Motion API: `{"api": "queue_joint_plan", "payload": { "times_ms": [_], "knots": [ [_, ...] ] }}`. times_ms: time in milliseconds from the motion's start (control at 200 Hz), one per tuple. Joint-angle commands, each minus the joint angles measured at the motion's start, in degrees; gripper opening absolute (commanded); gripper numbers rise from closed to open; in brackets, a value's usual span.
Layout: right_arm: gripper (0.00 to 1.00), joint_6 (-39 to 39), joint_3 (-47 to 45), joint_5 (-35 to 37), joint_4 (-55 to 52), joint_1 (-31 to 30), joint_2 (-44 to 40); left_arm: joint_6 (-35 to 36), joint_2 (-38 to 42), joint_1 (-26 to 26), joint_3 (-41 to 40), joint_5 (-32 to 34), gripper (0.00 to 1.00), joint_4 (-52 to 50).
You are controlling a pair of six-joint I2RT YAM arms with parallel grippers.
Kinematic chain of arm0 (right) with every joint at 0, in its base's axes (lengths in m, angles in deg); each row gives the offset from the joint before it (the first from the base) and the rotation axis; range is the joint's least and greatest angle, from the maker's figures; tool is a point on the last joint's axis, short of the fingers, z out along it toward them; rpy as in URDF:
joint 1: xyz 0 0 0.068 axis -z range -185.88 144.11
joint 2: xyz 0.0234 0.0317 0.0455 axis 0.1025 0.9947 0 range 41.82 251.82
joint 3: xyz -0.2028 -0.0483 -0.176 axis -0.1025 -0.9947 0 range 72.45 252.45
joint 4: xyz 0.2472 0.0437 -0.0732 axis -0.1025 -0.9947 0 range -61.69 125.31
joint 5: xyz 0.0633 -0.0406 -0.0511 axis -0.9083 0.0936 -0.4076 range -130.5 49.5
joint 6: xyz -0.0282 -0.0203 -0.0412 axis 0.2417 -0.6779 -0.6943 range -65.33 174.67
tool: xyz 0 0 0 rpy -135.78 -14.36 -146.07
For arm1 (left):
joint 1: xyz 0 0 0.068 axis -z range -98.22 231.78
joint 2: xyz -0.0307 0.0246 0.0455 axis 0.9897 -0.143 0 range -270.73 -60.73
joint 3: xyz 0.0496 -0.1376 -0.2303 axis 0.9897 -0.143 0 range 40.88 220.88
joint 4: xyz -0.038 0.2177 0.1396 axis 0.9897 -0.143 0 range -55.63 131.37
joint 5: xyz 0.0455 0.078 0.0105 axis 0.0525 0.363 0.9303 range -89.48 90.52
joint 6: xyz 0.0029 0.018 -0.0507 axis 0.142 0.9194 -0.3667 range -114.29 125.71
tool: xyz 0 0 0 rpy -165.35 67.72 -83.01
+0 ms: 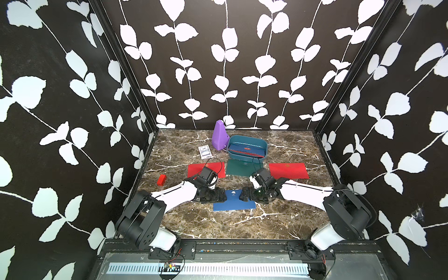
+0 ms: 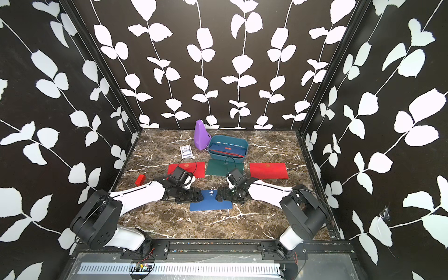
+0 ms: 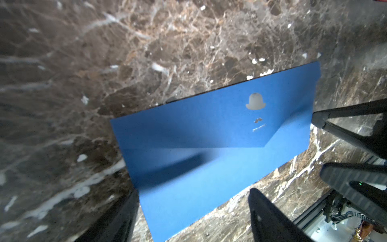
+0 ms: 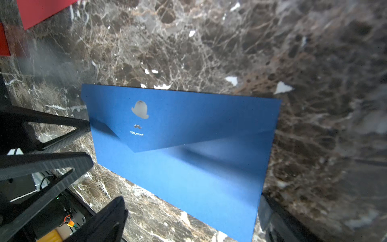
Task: Put the sealed envelopes into the storage box
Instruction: Pick up the envelope from the center of the board.
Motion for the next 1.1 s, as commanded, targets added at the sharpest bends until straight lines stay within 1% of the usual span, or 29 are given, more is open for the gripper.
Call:
{"api": "queue_joint_plan", "payload": {
  "times_ms": [0,320,535,635,680,770,845,915,990,1005,1090],
  "knots": [
    [0.99,0.5,-4.0,-3.4,3.1,-1.2,5.0,0.5,-4.5,0.4,-2.7,-4.1,0.85,3.4],
    [0.99,0.7,-4.4,-5.1,5.7,-1.5,8.2,-0.6,-5.8,0.4,-4.9,-7.9,0.85,8.8],
    [0.99,0.2,-5.3,-3.8,4.4,-1.5,6.8,1.2,-4.7,0.4,-3.9,-4.3,0.85,4.5],
    [0.99,0.1,-5.2,-3.5,3.6,-1.4,6.0,2.3,-4.2,0.4,-2.4,-1.2,0.84,0.8],
    [0.99,0.0,-5.1,-3.4,3.1,-1.3,5.7,2.4,-4.0,0.4,-1.7,1.2,0.84,-1.1],
    [0.99,-0.3,-4.8,-3.4,1.9,-1.0,4.3,2.9,-3.7,0.4,-0.3,5.2,0.79,-4.4],
    [0.99,-0.6,-5.0,-3.4,1.2,-0.2,2.5,3.5,-3.8,0.4,0.2,6.4,0.73,-5.2],
    [0.99,-1.0,-5.3,-3.8,0.8,0.9,1.3,3.8,-4.3,0.4,0.5,7.1,0.72,-5.5],
    [0.99,-3.2,-4.7,-3.8,-1.8,1.9,1.2,3.5,-4.8,0.4,0.6,7.3,0.70,-5.5],
    [0.99,-3.9,-4.5,-3.7,-2.7,2.1,-0.8,3.4,-4.9,0.4,0.6,7.3,0.70,-5.4],
    [0.99,-10.4,-1.9,-1.9,-7.7,3.0,-4.4,4.0,-4.9,0.4,0.7,6.6,0.70,-5.1]
  ]
}}
